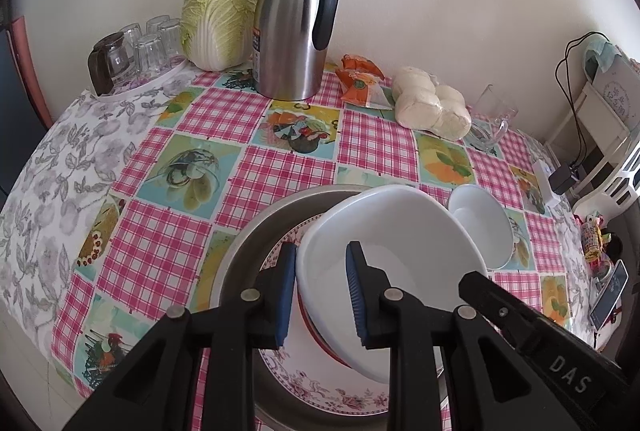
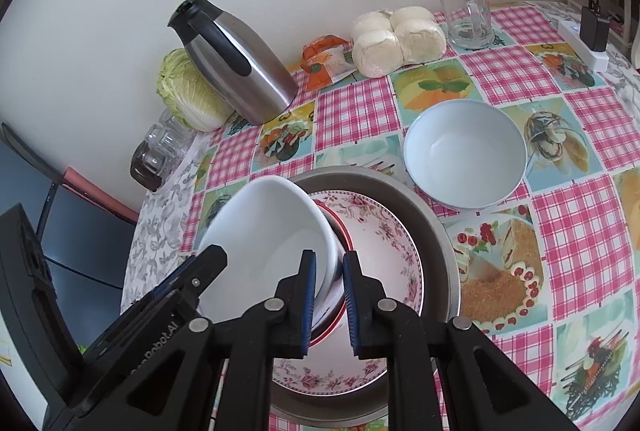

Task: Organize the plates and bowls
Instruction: 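Lower the square bowl into the red-rimmed bowl and open both grippers, then move both grippers to the rim of the round white bowl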

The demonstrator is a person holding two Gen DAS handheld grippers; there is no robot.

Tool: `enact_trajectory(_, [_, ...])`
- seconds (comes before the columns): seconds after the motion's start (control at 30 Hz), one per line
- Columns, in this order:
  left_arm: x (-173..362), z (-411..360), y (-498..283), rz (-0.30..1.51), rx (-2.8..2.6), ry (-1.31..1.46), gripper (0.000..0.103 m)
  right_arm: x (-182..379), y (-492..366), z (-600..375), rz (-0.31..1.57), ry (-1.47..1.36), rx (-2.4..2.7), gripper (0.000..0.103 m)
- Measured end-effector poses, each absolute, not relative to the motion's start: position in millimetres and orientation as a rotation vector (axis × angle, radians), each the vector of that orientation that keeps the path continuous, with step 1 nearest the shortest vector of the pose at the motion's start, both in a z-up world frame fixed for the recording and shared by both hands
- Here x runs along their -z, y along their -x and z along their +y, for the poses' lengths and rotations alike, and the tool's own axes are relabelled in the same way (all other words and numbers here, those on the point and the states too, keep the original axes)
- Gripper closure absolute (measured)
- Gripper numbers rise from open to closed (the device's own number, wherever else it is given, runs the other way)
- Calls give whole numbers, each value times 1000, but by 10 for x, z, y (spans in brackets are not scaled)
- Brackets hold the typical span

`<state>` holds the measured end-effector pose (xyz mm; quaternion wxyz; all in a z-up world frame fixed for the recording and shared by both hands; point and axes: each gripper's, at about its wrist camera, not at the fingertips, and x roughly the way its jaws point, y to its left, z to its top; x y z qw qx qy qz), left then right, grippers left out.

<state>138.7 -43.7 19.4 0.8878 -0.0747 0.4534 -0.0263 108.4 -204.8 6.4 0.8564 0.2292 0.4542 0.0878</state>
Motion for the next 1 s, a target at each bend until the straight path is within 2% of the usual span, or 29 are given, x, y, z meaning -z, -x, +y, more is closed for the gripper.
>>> enact_trajectory(0.63, [-250,-415,-1362,924,43,151,76,-13,-1111,-2061,979,-461,-174,87])
enact_trajectory(0.67, [-254,-404,-1361,924,38,154,74,-27,-1107,-2068,976,-456,-167,82])
enact_trajectory(0.7, [-257,-391,-1359,923,32,157,67,-42,-1101,-2078,972,-453,-160,70])
enact_trajectory(0.73, [-263,-375,-1357,921,27,163,59,-57,-1093,-2088,965,-452,-155,63])
enact_trajectory(0.77, [-268,-363,-1355,919,25,168,56,-74,-1083,-2098,956,-446,-145,59])
enact_trajectory(0.87, [-299,-325,-1343,909,11,180,46,-97,-1074,-2115,947,-435,-136,57])
enact_trajectory(0.93, [-316,-305,-1338,903,-7,177,29,-104,-1070,-2136,943,-437,-134,45])
enact_trajectory(1.0, [-330,-288,-1332,895,-34,167,23,-107,-1070,-2142,938,-424,-123,32])
